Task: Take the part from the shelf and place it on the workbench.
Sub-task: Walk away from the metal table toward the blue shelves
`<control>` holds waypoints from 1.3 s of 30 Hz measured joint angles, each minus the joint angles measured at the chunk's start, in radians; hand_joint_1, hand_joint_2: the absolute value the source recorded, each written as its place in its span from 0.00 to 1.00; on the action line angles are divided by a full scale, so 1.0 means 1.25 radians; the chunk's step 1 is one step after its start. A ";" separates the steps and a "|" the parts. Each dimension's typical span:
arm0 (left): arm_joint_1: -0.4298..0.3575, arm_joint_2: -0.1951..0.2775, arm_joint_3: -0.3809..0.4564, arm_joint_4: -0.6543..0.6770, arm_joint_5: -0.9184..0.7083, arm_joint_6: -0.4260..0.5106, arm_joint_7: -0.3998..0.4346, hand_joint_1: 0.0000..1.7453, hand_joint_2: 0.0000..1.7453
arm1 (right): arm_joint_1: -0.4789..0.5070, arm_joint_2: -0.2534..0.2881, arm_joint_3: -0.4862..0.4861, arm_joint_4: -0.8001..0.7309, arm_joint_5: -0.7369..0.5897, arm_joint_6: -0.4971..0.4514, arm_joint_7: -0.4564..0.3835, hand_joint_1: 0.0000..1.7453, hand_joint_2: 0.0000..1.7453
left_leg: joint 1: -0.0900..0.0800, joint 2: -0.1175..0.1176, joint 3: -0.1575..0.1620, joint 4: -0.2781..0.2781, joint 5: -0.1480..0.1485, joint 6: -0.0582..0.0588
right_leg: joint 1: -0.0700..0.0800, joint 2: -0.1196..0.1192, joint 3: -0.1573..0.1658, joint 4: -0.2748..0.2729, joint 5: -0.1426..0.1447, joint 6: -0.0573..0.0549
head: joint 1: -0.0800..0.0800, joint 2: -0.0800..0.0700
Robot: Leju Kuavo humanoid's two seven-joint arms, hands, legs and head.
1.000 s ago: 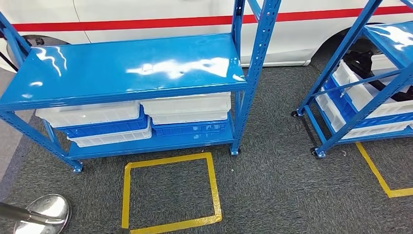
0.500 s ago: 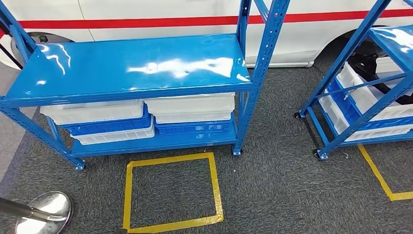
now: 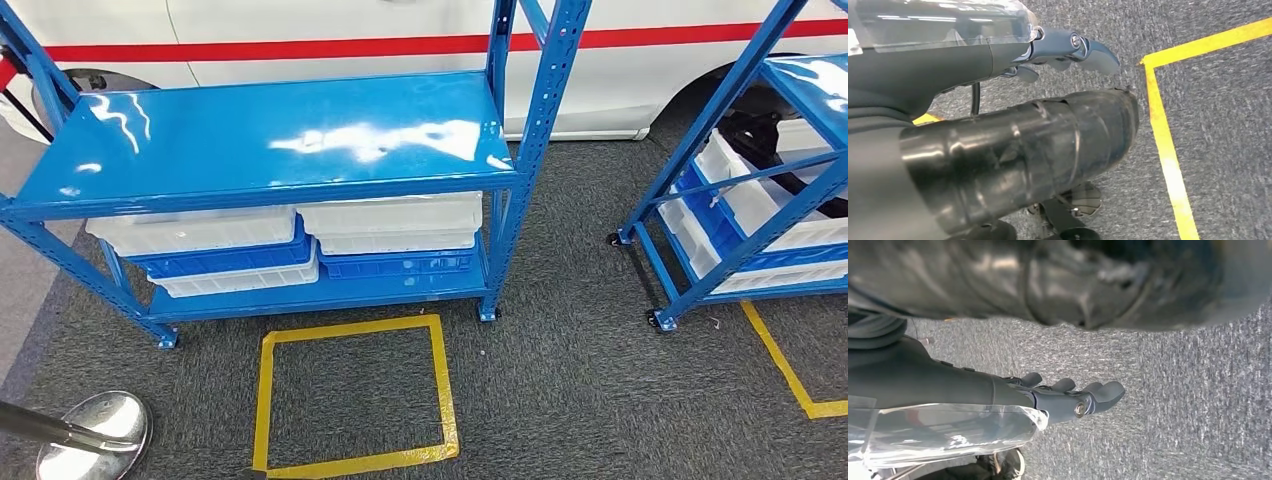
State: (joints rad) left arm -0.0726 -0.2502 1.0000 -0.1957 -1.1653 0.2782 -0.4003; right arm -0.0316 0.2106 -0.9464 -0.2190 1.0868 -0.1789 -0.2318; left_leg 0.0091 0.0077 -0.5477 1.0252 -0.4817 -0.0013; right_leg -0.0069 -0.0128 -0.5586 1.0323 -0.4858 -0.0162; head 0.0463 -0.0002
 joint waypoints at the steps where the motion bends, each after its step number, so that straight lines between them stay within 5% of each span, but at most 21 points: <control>1: 0.000 0.000 0.000 0.000 0.000 0.000 0.001 0.00 0.00 | 0.000 0.000 0.000 0.000 0.000 0.000 0.000 0.00 0.00 | -0.002 0.000 0.001 -0.006 -0.003 0.004 | 0.001 -0.001 -0.001 0.000 0.000 0.004 | 0.000 0.000; 3: 0.002 0.000 0.000 0.000 0.000 0.000 0.002 0.00 0.00 | -0.001 0.000 0.000 0.000 0.001 0.000 0.000 0.00 0.00 | -0.001 -0.002 0.001 -0.010 0.002 0.014 | 0.000 -0.002 -0.001 0.001 -0.001 0.012 | 0.000 0.000; 5: 0.002 -0.001 0.001 0.000 0.000 0.000 0.003 0.00 0.00 | -0.001 0.000 0.000 0.000 0.001 0.000 0.000 0.00 0.00 | 0.002 -0.004 0.003 -0.017 0.008 0.026 | -0.003 0.001 -0.014 0.034 -0.026 0.020 | 0.000 0.000; 8: 0.002 -0.001 0.001 0.000 0.000 0.001 0.004 0.00 0.00 | 0.000 0.000 0.000 0.000 0.001 0.000 0.001 0.00 0.00 | 0.001 -0.004 0.001 -0.018 0.010 0.032 | -0.005 0.006 -0.082 0.176 -0.099 0.028 | 0.000 0.000; 10: 0.002 -0.001 0.001 0.000 0.000 0.001 0.004 0.00 0.00 | 0.000 0.000 0.000 0.000 0.001 0.000 0.002 0.00 0.50 | 0.001 -0.007 0.001 -0.017 0.009 0.032 | -0.006 0.007 -0.103 0.217 -0.099 0.029 | 0.001 0.000; 12: 0.002 -0.001 0.001 0.000 0.000 0.001 0.004 0.00 0.00 | 0.001 0.000 0.000 0.000 0.002 0.000 0.002 0.00 1.00 | 0.001 -0.014 0.003 -0.015 0.007 0.030 | -0.006 0.010 -0.067 0.140 -0.044 0.026 | 0.001 0.000; 15: 0.002 -0.001 0.001 0.000 0.000 0.001 0.005 0.00 0.00 | 0.001 0.000 0.000 0.000 0.002 0.000 0.003 0.00 1.00 | -0.001 -0.023 0.002 -0.012 0.005 0.022 | -0.004 0.029 -0.007 0.011 0.003 0.015 | 0.000 0.000; 19: 0.002 -0.001 0.001 0.000 0.000 0.002 0.005 0.00 0.00 | 0.001 0.000 -0.001 0.000 0.004 0.000 0.003 0.00 1.00 | 0.000 -0.026 -0.002 -0.007 -0.002 0.004 | -0.004 0.022 -0.001 -0.008 0.006 0.002 | 0.000 0.000; 21: 0.001 -0.001 0.001 0.000 0.000 0.003 0.005 0.00 0.00 | 0.001 0.001 -0.001 0.000 0.006 0.000 0.003 0.00 1.00 | 0.001 -0.021 -0.028 0.051 -0.039 -0.003 | -0.008 0.013 0.002 -0.015 0.009 -0.008 | -0.001 0.000; 23: 0.001 -0.001 0.001 0.000 0.000 0.003 0.005 0.00 0.00 | 0.001 0.001 -0.001 0.000 0.007 0.000 0.003 0.00 1.00 | 0.003 -0.018 -0.077 0.156 -0.088 -0.008 | -0.006 0.005 0.002 -0.014 0.008 -0.012 | -0.001 0.000; 25: 0.003 -0.001 0.001 0.000 0.000 0.003 0.006 0.00 0.00 | 0.001 0.001 -0.001 0.000 0.007 0.000 0.003 0.00 1.00 | 0.004 -0.017 -0.104 0.210 -0.096 -0.012 | -0.005 -0.003 0.002 -0.012 0.006 -0.013 | -0.001 0.000; 26: 0.003 -0.001 0.002 0.000 0.000 0.003 0.006 0.00 0.00 | 0.001 0.001 -0.001 0.000 0.008 0.000 0.003 0.00 0.75 | 0.004 -0.015 -0.095 0.191 -0.077 -0.012 | -0.005 -0.005 0.003 -0.010 0.004 -0.012 | -0.001 0.000; 29: 0.003 0.000 0.002 0.000 0.000 0.003 0.006 0.00 0.00 | 0.000 0.001 -0.001 0.000 0.008 0.000 0.003 0.00 0.00 | 0.002 0.002 -0.023 0.040 -0.007 -0.005 | -0.004 -0.012 0.005 -0.002 -0.003 -0.004 | -0.001 0.000; 31: 0.002 0.000 0.002 0.000 0.000 0.003 0.006 0.00 0.00 | 0.000 0.001 -0.001 0.000 0.008 0.000 0.003 0.00 0.00 | -0.002 0.007 -0.004 -0.002 0.000 0.003 | -0.001 -0.016 0.005 0.000 -0.005 0.003 | -0.001 0.000; 35: 0.004 0.000 0.002 0.000 -0.001 0.003 0.006 0.00 0.00 | -0.002 0.001 -0.004 0.000 0.003 0.000 0.014 0.00 0.00 | 0.000 0.002 -0.002 -0.013 0.010 0.023 | -0.002 -0.009 -0.003 0.019 -0.020 0.019 | -0.001 0.000; 39: 0.003 -0.001 0.002 0.000 -0.006 0.004 0.006 0.00 0.00 | -0.001 0.001 -0.012 0.001 -0.003 0.000 0.035 0.00 0.00 | 0.000 0.000 -0.004 -0.016 0.013 0.033 | -0.006 0.006 -0.085 0.193 -0.108 0.029 | -0.001 0.000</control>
State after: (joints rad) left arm -0.0692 -0.2510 1.0031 -0.1957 -1.1726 0.2827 -0.3923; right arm -0.0332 0.2117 -0.9608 -0.2182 1.0837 -0.1790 -0.1883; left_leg 0.0095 0.0082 -0.5532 1.0054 -0.4656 0.0402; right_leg -0.0141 -0.0056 -0.6652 1.2733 -0.6211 0.0202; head 0.0451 -0.0001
